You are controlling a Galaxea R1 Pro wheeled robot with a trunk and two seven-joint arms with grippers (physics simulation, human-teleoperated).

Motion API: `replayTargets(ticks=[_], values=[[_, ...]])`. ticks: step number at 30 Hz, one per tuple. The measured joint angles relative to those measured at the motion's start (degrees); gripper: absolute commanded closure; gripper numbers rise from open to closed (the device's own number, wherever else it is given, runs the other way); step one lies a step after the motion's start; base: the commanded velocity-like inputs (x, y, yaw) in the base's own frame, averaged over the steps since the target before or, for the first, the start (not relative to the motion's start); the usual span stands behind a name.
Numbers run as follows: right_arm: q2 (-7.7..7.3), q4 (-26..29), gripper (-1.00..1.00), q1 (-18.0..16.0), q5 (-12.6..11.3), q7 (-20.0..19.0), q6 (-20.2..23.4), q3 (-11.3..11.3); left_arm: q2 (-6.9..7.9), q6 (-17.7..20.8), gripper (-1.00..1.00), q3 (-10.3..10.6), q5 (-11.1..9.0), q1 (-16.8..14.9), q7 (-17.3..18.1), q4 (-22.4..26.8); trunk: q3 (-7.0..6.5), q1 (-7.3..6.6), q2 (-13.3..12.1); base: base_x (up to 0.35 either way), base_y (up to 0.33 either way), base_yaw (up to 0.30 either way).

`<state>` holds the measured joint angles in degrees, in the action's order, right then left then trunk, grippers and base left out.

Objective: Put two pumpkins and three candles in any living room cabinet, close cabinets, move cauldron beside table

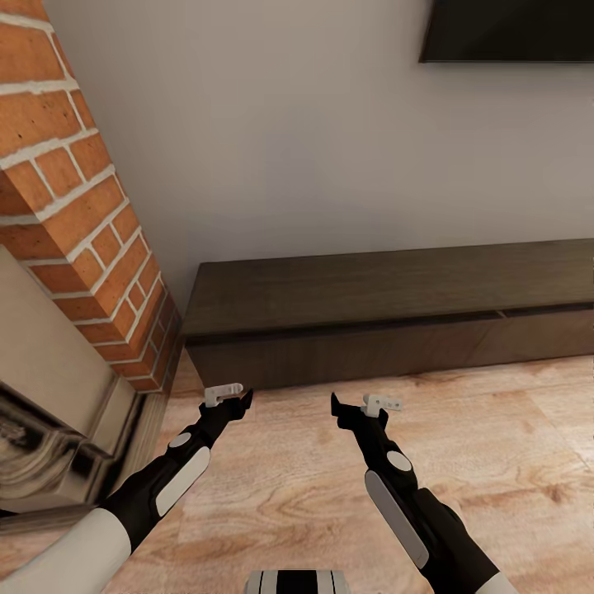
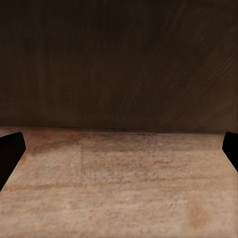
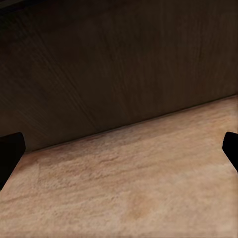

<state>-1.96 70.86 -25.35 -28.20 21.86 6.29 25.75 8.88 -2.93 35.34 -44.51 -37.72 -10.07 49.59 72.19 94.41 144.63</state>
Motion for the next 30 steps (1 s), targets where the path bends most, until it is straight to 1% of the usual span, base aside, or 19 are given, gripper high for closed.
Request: replayTargets(ticks=[10,26,30], values=[[0.00,0.0,-1.00,0.0,0.0,0.0,0.0,0.0,0.00,0.0,-1.00,0.0,0.0,0.0,0.0,0.0,-0.16,0.02,0.0,-0.238,0.097,-0.125],[-0.05,0.0,-1.00,0.0,0.0,0.0,0.0,0.0,0.03,0.0,-1.00,0.0,0.0,0.0,0.0,0.0,-0.20,0.03,0.0,-0.302,0.138,-0.015],[-0.02,0.0,-1.00,0.0,0.1,0.0,0.0,0.0,0.06,0.0,-1.00,-0.1,0.0,0.0,0.0,0.1,-0.25,0.03,0.0,-0.305,0.153,-0.080]])
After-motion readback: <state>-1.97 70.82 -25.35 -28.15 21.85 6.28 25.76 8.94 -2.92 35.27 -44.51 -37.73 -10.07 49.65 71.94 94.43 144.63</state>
